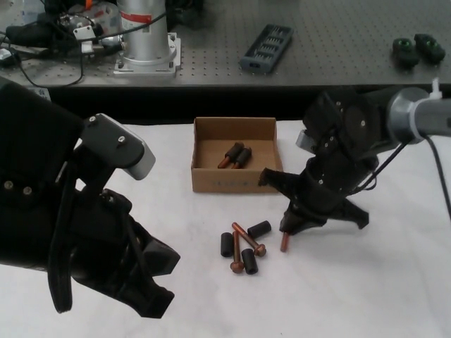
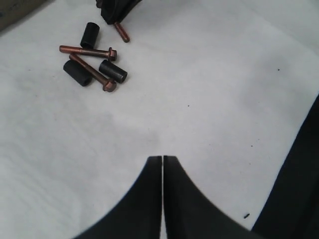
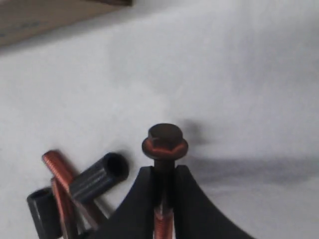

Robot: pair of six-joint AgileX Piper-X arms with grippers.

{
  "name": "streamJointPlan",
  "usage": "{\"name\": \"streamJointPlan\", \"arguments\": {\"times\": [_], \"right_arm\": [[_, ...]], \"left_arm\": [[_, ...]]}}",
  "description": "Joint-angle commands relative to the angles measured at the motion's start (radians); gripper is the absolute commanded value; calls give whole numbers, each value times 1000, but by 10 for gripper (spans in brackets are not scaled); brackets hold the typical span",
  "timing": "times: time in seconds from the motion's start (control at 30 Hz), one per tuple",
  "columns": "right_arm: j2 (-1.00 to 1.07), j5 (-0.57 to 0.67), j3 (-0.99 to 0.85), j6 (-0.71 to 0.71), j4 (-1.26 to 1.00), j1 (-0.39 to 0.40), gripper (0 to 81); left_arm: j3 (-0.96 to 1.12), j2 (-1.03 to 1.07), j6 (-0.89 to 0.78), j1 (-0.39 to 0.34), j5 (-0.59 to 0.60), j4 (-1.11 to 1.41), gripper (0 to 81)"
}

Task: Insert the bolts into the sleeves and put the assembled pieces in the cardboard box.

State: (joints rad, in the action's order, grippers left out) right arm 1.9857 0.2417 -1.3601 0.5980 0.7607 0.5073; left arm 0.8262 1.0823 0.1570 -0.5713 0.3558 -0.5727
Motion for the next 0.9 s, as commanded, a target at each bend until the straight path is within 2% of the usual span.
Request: {"name": "streamJointPlan", "arguments": {"times": [0.0,0.27,0.33,0.4,0.53,0.57,0.6,0.73,0.87], "right_arm": [[-91,-8,-5,-115,38,-6,20],[-355,-8,137,-282,77,-6,20],[-430,-8,189,-308,77,-6,20],[-505,-8,240,-333,79,-6,20],[-676,-6,335,-352,81,-6,20],[-716,-3,353,-352,86,-6,20],[-746,-3,365,-352,95,-6,20],[-876,0,400,-352,160,-6,20],[-986,0,417,-352,232,-6,20]], "left_arm": [[0,-9,38,0,-10,8,7],[0,5,135,0,-39,102,2],[0,25,185,0,-36,125,29],[0,57,239,0,-36,135,101],[0,142,350,0,-36,141,381],[0,168,375,0,-39,147,431],[0,195,382,0,-62,158,447],[0,288,336,0,-123,200,393],[24,366,158,0,-133,239,326]]}}
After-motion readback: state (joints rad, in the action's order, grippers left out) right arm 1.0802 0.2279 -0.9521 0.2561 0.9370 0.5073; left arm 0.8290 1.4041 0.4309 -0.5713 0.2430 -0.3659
